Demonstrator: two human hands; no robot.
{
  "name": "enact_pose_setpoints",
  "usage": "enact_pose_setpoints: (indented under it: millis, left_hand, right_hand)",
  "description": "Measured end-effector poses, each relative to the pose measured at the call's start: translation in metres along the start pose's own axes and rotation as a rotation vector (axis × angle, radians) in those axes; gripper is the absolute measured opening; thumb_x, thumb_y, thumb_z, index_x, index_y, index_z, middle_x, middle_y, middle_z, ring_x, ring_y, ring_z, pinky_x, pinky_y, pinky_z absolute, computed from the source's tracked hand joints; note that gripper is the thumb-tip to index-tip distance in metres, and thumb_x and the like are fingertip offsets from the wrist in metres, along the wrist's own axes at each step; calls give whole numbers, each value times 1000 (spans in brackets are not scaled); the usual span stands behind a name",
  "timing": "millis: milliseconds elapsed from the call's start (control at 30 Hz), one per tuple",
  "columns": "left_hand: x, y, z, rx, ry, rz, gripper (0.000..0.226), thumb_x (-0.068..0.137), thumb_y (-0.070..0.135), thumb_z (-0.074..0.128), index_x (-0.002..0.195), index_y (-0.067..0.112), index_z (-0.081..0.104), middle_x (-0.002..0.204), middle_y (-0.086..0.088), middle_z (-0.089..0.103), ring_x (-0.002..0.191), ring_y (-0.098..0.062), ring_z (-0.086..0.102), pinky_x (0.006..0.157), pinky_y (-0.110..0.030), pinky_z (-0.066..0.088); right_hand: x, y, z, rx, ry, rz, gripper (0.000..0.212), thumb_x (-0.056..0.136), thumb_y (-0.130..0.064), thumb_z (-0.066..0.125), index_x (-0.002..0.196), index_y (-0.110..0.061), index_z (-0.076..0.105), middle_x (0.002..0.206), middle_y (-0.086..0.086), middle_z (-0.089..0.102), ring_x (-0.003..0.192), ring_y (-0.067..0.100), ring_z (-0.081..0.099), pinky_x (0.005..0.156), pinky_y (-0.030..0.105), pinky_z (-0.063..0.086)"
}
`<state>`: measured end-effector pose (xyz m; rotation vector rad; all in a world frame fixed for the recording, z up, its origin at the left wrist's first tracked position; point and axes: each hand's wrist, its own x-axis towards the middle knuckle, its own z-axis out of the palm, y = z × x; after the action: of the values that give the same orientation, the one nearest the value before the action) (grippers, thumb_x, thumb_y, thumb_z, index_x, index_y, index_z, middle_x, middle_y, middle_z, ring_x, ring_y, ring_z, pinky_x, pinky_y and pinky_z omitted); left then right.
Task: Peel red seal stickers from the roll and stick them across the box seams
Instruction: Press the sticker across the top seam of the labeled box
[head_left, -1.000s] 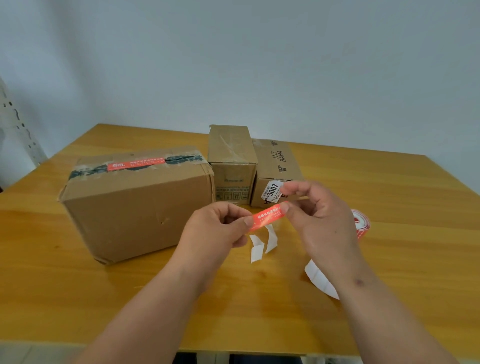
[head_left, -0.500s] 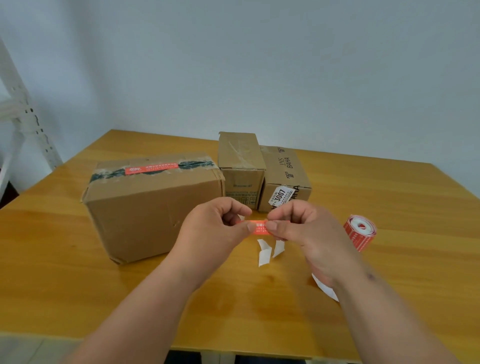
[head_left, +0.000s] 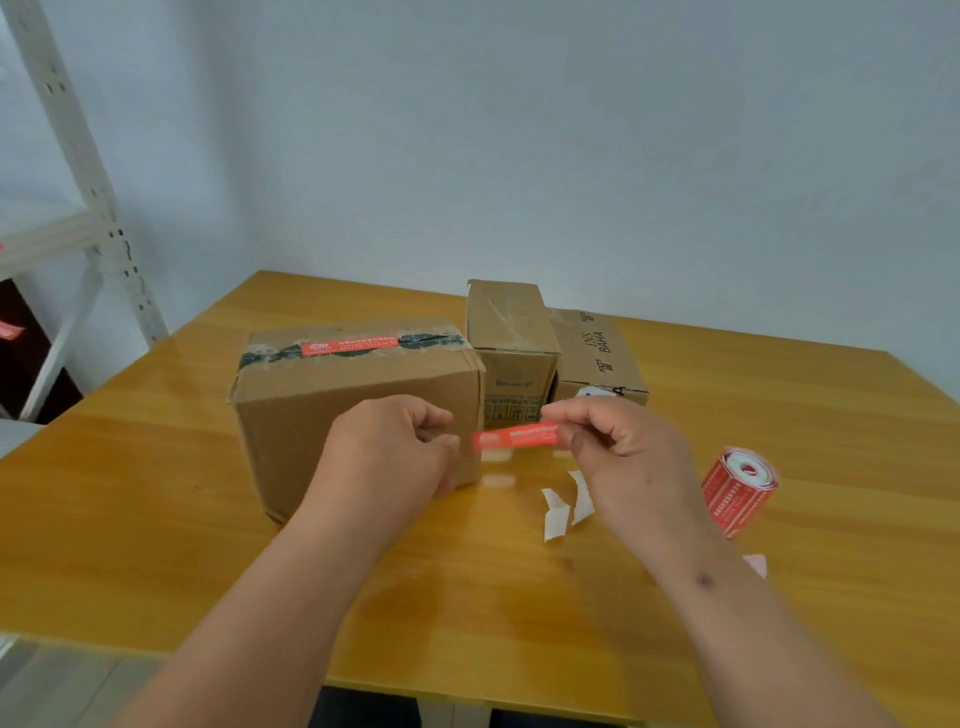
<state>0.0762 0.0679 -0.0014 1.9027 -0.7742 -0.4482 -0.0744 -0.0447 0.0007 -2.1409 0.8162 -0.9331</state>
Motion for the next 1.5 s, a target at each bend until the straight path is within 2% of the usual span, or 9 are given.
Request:
enact_pose_setpoints:
  millis: [100, 200, 433, 667, 933, 1100, 1167, 1333, 1500]
  left_hand:
    - [-7, 1, -18, 146, 146, 58, 14, 92, 25, 64, 104, 29, 68, 77, 11, 69, 57, -4, 67, 47, -10, 45]
    - [-16, -1, -34, 195, 422, 263, 14, 93, 27, 60, 104, 33, 67, 72, 15, 64, 55, -5, 57, 43, -11, 38]
    - [-8, -45, -51, -81, 726, 151, 56, 88, 31, 66, 136, 25, 39, 122, 12, 38, 113, -12, 44, 92, -33, 44]
    - [-5, -77, -46, -378, 316, -164, 59, 90, 45, 59, 142, 32, 33, 129, 10, 49, 117, -14, 47, 90, -34, 40]
    - [0, -61, -68, -158, 452, -161, 59, 91, 61, 43, 131, 18, 52, 102, 5, 58, 87, -15, 54, 64, -32, 42]
    - [2, -46, -102, -266, 291, -273, 68, 87, 69, 38, 130, 19, 55, 117, -3, 58, 104, -28, 55, 95, -45, 44]
    - [1, -44, -114, -320, 214, -298, 58, 89, 68, 36, 113, 22, 61, 114, -7, 64, 94, -27, 58, 88, -43, 48]
    - [-7, -47, -128, -430, -86, -249, 56, 69, 51, 72, 114, 20, 64, 101, -8, 70, 76, -21, 55, 68, -35, 40]
    - [-9, -53, -127, -328, -357, -177, 86, 36, 27, 90, 118, 33, 62, 116, 1, 69, 103, -16, 67, 91, -33, 46]
  right_hand:
    - [6, -4, 1, 195, 80, 103, 30, 92, -11, 58, 89, -39, 70, 80, -14, 71, 77, 6, 67, 65, 22, 52]
    - [12, -11, 8, 491, 32, 152, 34, 92, 0, 54, 95, -29, 71, 85, -7, 73, 87, 9, 68, 77, 25, 49]
    - [28, -32, 38, 840, -5, 189, 42, 87, 13, 47, 98, -22, 66, 89, -4, 64, 96, 14, 61, 82, 32, 45]
    - [37, -38, 63, 925, 49, 301, 35, 88, 5, 52, 104, -24, 63, 85, -7, 58, 96, 16, 56, 92, 41, 38]
    - [37, -54, 51, 938, -25, 130, 34, 91, 6, 48, 108, -21, 58, 72, -18, 56, 80, 6, 58, 98, 49, 44]
    - [33, -54, 34, 977, -43, 39, 34, 89, 9, 45, 108, -17, 57, 77, -14, 60, 89, 11, 60, 93, 53, 48]
    - [31, -53, 32, 1022, -26, 64, 35, 89, 9, 46, 106, -18, 58, 80, -11, 59, 91, 13, 60, 88, 51, 49]
    - [27, -50, 29, 1112, 53, 187, 32, 87, 7, 49, 105, -17, 58, 90, -2, 53, 93, 20, 54, 67, 36, 48]
    - [26, -52, 21, 1048, 125, 302, 32, 86, 4, 52, 108, -19, 58, 110, 7, 52, 89, 17, 55, 61, 33, 46]
